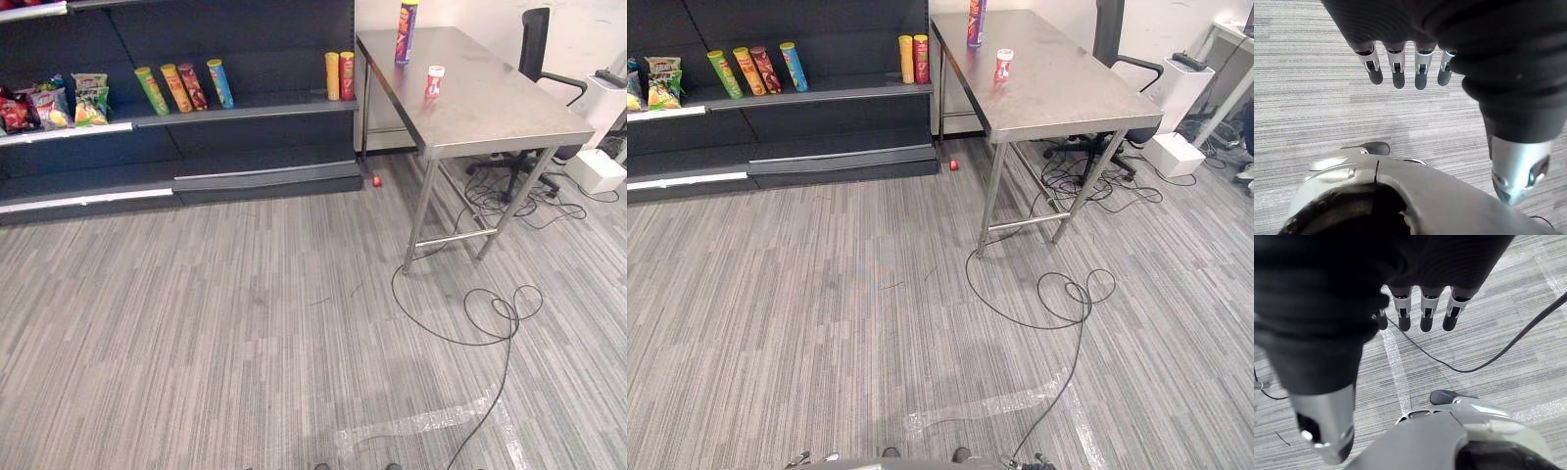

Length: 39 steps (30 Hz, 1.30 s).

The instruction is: Put the gum and the chips on the shelf.

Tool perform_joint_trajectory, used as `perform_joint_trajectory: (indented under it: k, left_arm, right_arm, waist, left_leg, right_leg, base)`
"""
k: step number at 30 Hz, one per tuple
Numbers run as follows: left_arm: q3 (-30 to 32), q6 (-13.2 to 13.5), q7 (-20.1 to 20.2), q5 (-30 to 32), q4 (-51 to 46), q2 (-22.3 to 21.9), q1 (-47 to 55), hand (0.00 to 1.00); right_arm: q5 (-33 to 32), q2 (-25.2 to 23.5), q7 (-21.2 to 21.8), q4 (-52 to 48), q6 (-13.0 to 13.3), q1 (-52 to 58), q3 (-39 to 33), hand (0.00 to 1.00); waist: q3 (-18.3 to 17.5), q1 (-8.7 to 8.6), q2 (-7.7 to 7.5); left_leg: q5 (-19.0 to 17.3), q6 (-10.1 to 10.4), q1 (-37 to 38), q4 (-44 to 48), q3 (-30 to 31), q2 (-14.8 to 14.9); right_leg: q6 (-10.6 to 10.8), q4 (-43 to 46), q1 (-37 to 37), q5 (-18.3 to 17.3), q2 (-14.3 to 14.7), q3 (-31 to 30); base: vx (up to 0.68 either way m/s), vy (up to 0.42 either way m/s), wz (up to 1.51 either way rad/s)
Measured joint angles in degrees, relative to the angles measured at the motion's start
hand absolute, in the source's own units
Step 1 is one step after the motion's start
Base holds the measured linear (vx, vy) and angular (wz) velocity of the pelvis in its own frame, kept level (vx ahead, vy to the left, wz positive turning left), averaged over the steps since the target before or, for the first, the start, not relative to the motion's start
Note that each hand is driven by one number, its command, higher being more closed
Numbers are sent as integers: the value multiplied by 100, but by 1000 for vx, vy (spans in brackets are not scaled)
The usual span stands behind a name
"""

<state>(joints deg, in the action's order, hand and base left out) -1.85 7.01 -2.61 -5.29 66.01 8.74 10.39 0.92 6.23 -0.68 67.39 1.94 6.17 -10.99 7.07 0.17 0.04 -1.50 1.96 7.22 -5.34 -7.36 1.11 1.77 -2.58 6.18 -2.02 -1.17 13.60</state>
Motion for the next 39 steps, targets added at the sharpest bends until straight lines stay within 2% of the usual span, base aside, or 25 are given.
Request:
perform_joint_trajectory:
  k: [10, 15, 39]
  left_arm:
    - [-240, -10, 59, 133, 6, 48, -64, 0]
    - [-448, -10, 74, -111, 6, 93, -58, 0]
    - [-216, -94, 78, -63, 179, 48, -63, 0]
  right_arm:
    - [-273, 9, 109, 69, -2, -32, -99, 0]
    - [-363, 13, 108, 101, -3, -27, -106, 0]
    - [-358, 6, 117, 133, -1, -31, -139, 0]
  waist:
    - [84, 10, 34]
    - [84, 13, 36]
    - [124, 6, -43]
  left_leg:
    - [-7, 8, 142, -35, -29, 10]
    - [1, -2, 132, -38, -2, 18]
    - [-7, 1, 250, -47, -5, 0]
  right_leg:
    - [74, -57, 149, -43, -2, -5]
    - [80, -130, 179, -36, 7, 46]
    - [67, -276, 405, 5, 11, 146]
  base:
    - [-60, -12, 0]
    - [-58, -11, 4]
    - [3, 0, 1]
